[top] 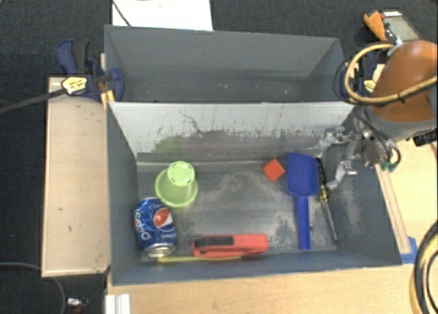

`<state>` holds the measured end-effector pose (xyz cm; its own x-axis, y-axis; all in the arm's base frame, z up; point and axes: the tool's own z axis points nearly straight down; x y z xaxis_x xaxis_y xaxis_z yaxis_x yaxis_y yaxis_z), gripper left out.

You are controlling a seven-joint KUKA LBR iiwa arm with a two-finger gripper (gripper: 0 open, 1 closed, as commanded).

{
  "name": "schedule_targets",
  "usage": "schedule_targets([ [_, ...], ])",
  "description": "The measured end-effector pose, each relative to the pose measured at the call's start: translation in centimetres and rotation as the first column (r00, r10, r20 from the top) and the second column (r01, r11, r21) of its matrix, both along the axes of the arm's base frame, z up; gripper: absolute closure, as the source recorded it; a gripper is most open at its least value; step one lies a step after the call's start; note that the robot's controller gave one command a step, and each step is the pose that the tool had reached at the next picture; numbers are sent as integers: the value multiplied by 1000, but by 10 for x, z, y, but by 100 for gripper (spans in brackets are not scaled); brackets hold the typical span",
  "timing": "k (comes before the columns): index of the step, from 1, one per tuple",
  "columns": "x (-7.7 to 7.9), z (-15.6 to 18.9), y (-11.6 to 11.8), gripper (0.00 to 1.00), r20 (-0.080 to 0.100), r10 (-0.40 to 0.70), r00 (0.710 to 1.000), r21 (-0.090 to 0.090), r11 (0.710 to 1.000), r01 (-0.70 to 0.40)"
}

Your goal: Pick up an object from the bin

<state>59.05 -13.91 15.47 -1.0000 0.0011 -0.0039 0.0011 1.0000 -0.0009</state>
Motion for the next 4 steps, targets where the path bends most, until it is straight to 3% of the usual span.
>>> schedule_targets([
  [1,-6,-49,2,0,-4,-27,1000,2,1000,27],
  [2,-4,-84,5,0,8,-30,1000,1,1000,30],
  [3,-7,-84,28,0,6,117,993,-2,993,-117],
  [4,-16,-89,23,100,-30,-65,997,4,998,65],
])
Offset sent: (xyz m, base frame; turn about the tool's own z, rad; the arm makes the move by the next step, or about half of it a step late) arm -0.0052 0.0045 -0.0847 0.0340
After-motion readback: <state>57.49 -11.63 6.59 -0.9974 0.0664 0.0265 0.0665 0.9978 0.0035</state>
